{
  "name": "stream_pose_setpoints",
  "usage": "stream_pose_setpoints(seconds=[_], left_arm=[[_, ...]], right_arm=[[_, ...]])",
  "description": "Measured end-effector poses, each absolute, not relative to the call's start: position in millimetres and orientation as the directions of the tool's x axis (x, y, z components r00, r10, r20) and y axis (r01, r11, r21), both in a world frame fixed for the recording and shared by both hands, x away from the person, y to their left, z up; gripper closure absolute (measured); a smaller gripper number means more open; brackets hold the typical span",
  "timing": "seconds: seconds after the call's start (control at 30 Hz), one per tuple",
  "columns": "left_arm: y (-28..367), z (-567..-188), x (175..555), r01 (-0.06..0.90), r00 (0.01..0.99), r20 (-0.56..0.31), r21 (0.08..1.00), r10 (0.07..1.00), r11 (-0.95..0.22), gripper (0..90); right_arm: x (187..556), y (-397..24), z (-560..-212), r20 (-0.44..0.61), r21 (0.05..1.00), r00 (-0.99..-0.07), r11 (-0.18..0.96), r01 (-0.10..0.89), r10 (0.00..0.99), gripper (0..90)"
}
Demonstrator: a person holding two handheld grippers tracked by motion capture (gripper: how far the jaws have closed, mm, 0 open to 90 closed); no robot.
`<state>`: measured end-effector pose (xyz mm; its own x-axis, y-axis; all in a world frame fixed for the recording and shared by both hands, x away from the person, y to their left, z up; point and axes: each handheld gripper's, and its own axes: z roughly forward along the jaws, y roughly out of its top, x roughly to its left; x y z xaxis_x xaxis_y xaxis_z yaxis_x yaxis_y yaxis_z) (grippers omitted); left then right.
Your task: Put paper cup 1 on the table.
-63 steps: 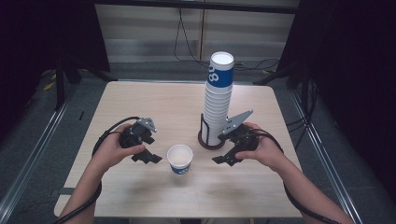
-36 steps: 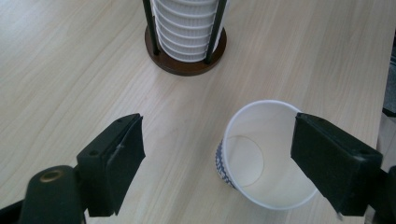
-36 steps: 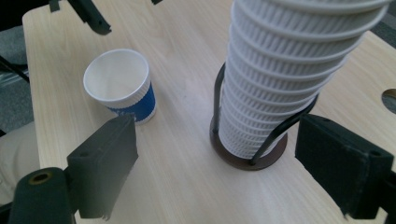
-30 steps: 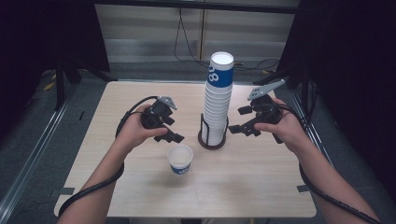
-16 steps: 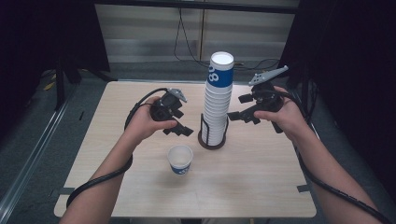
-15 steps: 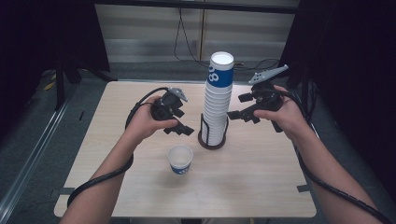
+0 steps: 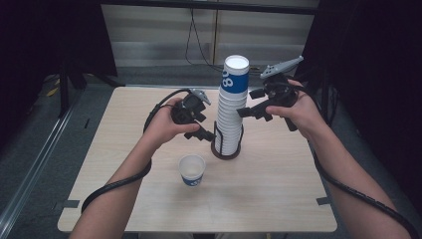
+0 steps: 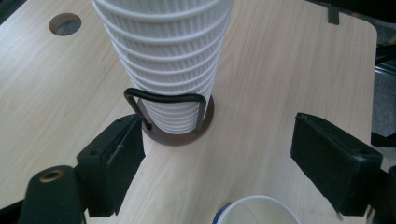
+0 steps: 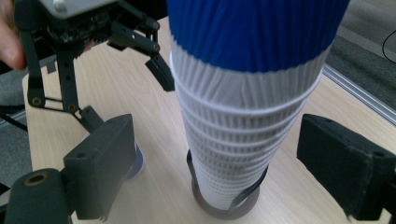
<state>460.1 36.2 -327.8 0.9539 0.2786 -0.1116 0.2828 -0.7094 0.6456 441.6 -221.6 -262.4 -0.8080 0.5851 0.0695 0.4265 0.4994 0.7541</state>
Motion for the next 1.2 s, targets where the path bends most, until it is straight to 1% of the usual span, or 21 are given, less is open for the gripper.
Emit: stream_pose_setpoints(seconds=[0.4,0.77,0.9,0.97,1.1,1.2], left_arm=[[34.6,-325.0,466.2,0.284,0.952,-0.108,0.658,0.285,-0.698,17.3],[28.8,-321.7,469.5,0.276,0.954,-0.102,0.669,0.283,-0.690,17.3],[27.5,-319.2,471.6,0.269,0.955,-0.092,0.675,0.284,-0.687,17.2],[26.5,-317.6,472.7,0.271,0.954,-0.095,0.682,0.286,-0.679,17.2],[24.9,-313.7,475.8,0.267,0.952,-0.083,0.691,0.294,-0.672,17.1],[22.4,-309.2,478.1,0.282,0.943,-0.083,0.712,0.322,-0.643,16.8]], right_arm=[[453.5,-215.5,-251.6,0.078,0.779,-0.792,0.458,0.428,0.606,11.0],[463.0,-202.6,-254.6,0.049,0.762,-0.780,0.481,0.433,0.624,10.6],[466.0,-199.8,-255.7,0.060,0.766,-0.773,0.467,0.441,0.631,10.6],[467.4,-197.3,-257.0,0.048,0.756,-0.772,0.483,0.443,0.633,10.9],[468.7,-194.0,-257.7,0.043,0.755,-0.763,0.479,0.448,0.645,11.8],[468.3,-192.8,-257.3,0.043,0.754,-0.757,0.476,0.453,0.652,12.1]])
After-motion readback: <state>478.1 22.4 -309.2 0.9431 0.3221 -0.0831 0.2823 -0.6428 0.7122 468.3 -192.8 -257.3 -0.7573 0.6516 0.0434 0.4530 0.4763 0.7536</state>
